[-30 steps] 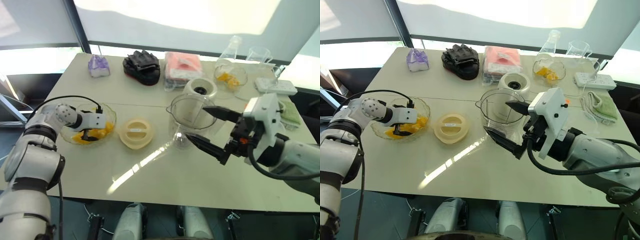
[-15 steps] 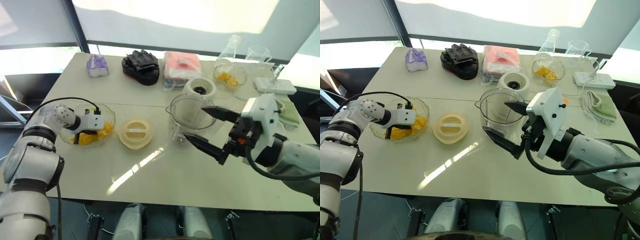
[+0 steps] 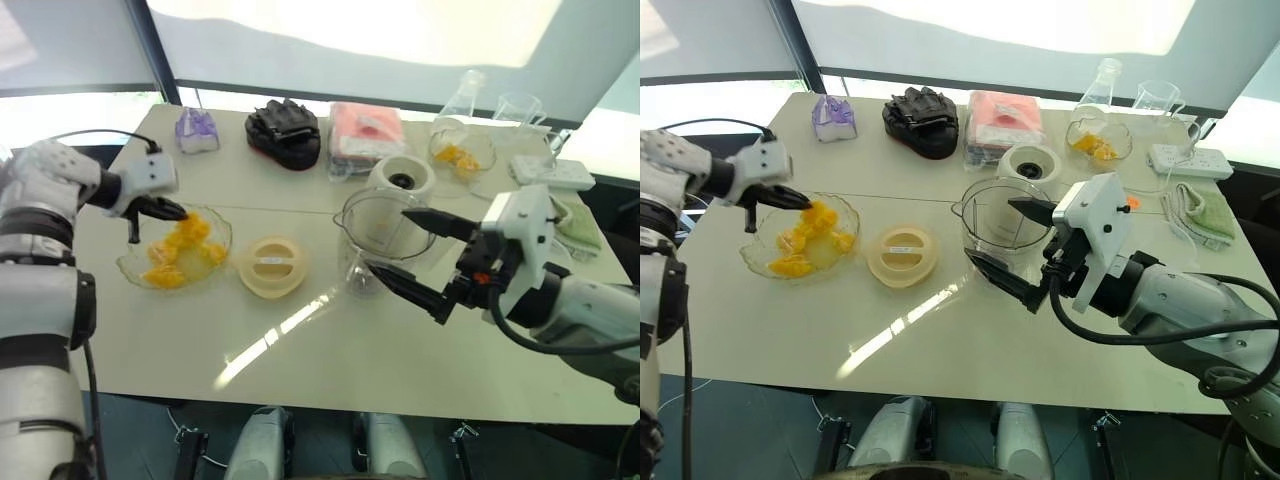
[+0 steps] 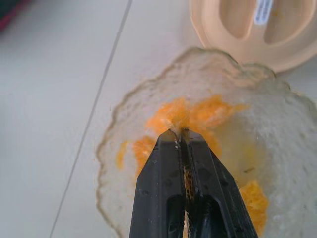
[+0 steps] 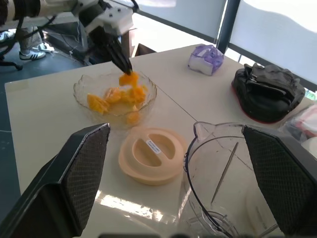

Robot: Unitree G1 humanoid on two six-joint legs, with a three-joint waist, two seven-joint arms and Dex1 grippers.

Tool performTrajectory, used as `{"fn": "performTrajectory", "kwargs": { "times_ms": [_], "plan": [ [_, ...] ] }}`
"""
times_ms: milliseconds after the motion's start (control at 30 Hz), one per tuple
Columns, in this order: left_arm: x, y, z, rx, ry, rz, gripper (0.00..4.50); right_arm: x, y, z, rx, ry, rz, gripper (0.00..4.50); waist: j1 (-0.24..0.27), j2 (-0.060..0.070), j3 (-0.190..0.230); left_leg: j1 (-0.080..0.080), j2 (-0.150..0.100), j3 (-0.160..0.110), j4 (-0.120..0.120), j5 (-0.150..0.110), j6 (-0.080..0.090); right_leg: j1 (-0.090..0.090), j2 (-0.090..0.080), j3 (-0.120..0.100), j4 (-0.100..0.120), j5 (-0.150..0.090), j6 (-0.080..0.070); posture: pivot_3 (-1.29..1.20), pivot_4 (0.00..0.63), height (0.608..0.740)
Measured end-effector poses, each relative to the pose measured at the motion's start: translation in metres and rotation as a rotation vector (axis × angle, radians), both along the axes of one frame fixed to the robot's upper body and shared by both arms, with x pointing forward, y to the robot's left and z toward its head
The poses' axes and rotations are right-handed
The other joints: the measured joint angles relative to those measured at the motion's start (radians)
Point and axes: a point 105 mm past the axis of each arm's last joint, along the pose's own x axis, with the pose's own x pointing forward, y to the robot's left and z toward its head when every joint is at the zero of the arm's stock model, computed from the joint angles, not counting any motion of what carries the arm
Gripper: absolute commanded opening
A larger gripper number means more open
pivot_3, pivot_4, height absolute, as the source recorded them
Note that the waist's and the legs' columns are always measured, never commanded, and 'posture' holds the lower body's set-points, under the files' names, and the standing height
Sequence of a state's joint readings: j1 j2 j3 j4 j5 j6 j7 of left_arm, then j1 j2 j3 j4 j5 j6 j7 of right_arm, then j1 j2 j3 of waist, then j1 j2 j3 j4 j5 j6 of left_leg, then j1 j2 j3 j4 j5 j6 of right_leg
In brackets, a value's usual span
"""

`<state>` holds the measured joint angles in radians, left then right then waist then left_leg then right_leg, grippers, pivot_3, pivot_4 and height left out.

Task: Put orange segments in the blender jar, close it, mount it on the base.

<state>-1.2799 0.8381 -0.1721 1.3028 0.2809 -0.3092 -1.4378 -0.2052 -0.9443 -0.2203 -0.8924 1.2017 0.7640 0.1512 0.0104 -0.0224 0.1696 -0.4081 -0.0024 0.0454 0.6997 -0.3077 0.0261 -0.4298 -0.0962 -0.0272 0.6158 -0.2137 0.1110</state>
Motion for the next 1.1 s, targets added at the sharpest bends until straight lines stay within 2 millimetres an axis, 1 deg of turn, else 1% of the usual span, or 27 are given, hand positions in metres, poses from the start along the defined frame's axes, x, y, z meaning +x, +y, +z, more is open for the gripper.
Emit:
{"fn": "performTrajectory", "kwargs": {
  "times_ms": [67, 267, 467, 567, 667, 767, 833, 867, 933, 1000, 1067, 1100],
  "plan": [
    [0.000, -0.002, 0.010, -0.023, 0.000, 0.000, 0.08, 0.002, 0.000, -0.002, 0.005, 0.006, 0.002, 4.50, 0.001, 0.000, 0.000, 0.000, 0.000, 0.000, 0.000, 0.000, 0.000, 0.000, 0.000, 0.000, 0.000, 0.000, 0.000, 0.00, 0.150, 0.740],
    [-0.003, -0.001, 0.017, -0.062, 0.032, 0.013, 0.08, 0.006, -0.002, -0.003, 0.000, -0.001, 0.001, 4.50, 0.001, 0.000, 0.000, 0.000, 0.000, 0.000, 0.000, 0.000, 0.000, 0.000, 0.000, 0.000, 0.000, 0.000, 0.000, 0.00, 0.150, 0.740],
    [-0.002, -0.006, 0.040, -0.091, -0.012, 0.002, 0.08, 0.008, -0.003, -0.004, -0.006, -0.004, 0.006, 4.50, 0.002, 0.000, 0.000, 0.000, 0.000, 0.000, 0.000, 0.000, 0.000, 0.000, 0.000, 0.000, 0.000, 0.000, 0.000, 0.00, 0.150, 0.740],
    [0.000, -0.015, 0.057, -0.126, -0.057, -0.027, 0.08, 0.009, -0.004, -0.005, -0.006, -0.001, 0.007, 4.50, 0.003, 0.000, 0.000, 0.000, 0.000, 0.000, 0.000, 0.000, 0.000, 0.000, 0.000, 0.000, 0.000, 0.000, 0.000, 0.00, 0.150, 0.740],
    [0.002, -0.036, 0.078, -0.183, -0.091, -0.090, 0.08, 0.010, -0.004, -0.006, -0.007, -0.006, 0.009, 4.50, 0.004, 0.000, 0.000, -0.001, 0.000, -0.001, 0.000, 0.000, 0.000, 0.000, 0.000, -0.001, 0.000, 0.000, 0.000, 0.00, 0.150, 0.740],
    [0.001, -0.062, 0.103, -0.240, -0.133, -0.188, 0.08, 0.011, -0.007, -0.010, -0.004, 0.013, 0.003, 4.50, 0.002, 0.000, 0.000, -0.001, 0.000, -0.001, 0.000, 0.000, 0.000, 0.000, 0.000, 0.000, -0.001, 0.000, 0.000, 0.00, 0.150, 0.740],
    [0.001, -0.075, 0.114, -0.261, -0.153, -0.235, 0.08, 0.013, -0.010, -0.013, -0.007, 0.025, -0.010, 4.50, 0.002, 0.000, 0.000, -0.001, 0.000, -0.001, 0.000, 0.000, 0.000, 0.000, 0.000, 0.000, -0.001, 0.000, 0.000, 0.00, 0.150, 0.740],
    [0.000, -0.086, 0.119, -0.284, -0.153, -0.267, 0.08, 0.013, -0.014, -0.016, -0.013, 0.030, -0.026, 4.50, 0.002, 0.000, 0.000, -0.001, 0.000, -0.001, 0.000, 0.000, 0.000, 0.000, 0.001, -0.001, -0.001, 0.000, 0.000, 0.00, 0.150, 0.740],
    [0.000, -0.115, 0.129, -0.338, -0.160, -0.354, 0.08, 0.014, -0.020, -0.020, -0.022, 0.042, -0.053, 4.50, 0.008, -0.001, 0.001, -0.001, -0.001, -0.002, 0.000, 0.000, 0.000, 0.001, 0.001, -0.001, -0.001, 0.000, 0.000, 0.00, 0.150, 0.740],
    [-0.005, -0.153, 0.144, -0.402, -0.169, -0.473, 0.08, 0.014, -0.028, -0.021, -0.028, 0.035, -0.089, 4.50, 0.010, -0.001, 0.001, -0.001, -0.001, -0.003, 0.001, 0.000, 0.000, 0.001, 0.001, -0.001, -0.001, 0.000, 0.000, 0.00, 0.150, 0.740],
    [-0.011, -0.180, 0.152, -0.433, -0.168, -0.559, 0.08, 0.014, -0.033, -0.020, -0.033, 0.028, -0.115, 4.50, 0.004, -0.001, 0.001, -0.001, -0.001, -0.002, 0.001, 0.000, 0.000, 0.002, 0.000, 0.000, -0.002, 0.000, 0.001, 0.00, 0.150, 0.740],
    [-0.013, -0.190, 0.153, -0.445, -0.165, -0.591, 0.08, 0.014, -0.035, -0.020, -0.035, 0.026, -0.125, 4.50, 0.001, -0.001, 0.001, -0.001, -0.001, -0.002, 0.001, 0.000, 0.000, 0.001, 0.000, 0.000, -0.002, 0.000, 0.001, 0.00, 0.150, 0.740]
  ]
}}
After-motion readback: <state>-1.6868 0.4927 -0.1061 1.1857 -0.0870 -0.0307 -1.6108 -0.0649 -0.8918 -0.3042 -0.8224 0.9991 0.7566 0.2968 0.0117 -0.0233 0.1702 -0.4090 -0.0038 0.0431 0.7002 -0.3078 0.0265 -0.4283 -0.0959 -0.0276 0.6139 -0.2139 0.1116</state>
